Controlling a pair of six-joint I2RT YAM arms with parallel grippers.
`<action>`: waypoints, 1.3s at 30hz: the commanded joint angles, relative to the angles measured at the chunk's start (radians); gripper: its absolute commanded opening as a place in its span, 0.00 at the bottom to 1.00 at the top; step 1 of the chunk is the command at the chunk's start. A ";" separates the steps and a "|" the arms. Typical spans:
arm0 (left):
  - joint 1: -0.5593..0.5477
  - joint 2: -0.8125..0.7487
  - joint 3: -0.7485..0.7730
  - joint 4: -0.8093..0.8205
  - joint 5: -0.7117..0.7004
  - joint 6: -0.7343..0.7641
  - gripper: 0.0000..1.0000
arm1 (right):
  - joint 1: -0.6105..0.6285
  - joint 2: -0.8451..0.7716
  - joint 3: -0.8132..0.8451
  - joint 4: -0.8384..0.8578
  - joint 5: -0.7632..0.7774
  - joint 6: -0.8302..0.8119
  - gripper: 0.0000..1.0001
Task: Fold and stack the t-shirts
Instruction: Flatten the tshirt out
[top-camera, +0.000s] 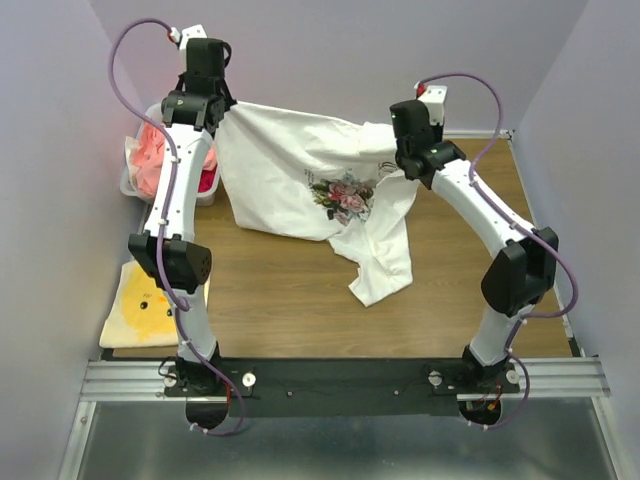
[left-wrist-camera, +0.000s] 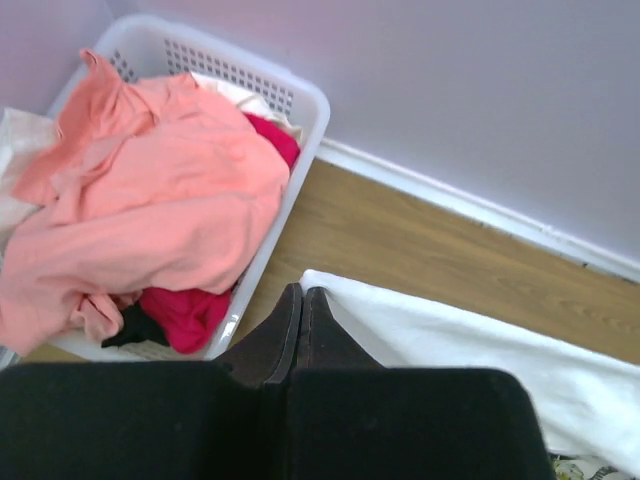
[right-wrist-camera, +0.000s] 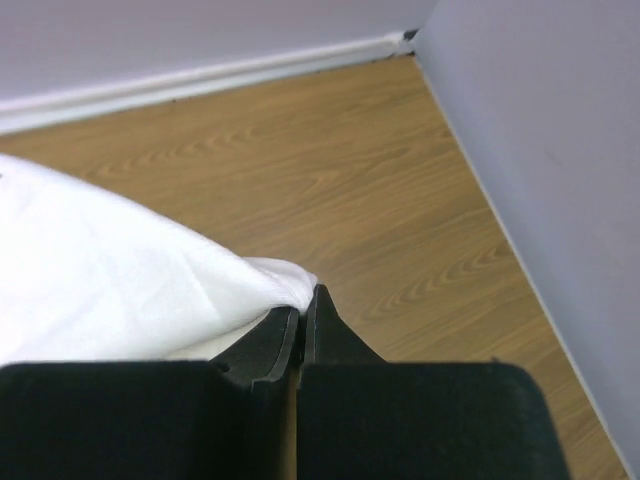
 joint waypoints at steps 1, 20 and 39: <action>0.026 -0.077 0.053 0.048 0.026 0.029 0.00 | -0.018 -0.088 0.102 -0.005 0.088 -0.052 0.01; 0.028 -0.594 -0.184 0.389 0.124 0.158 0.00 | -0.020 -0.643 0.035 0.064 -0.230 -0.107 0.01; 0.028 -0.656 -0.287 0.517 0.080 0.149 0.00 | -0.020 -0.752 -0.086 0.281 -0.335 -0.071 0.01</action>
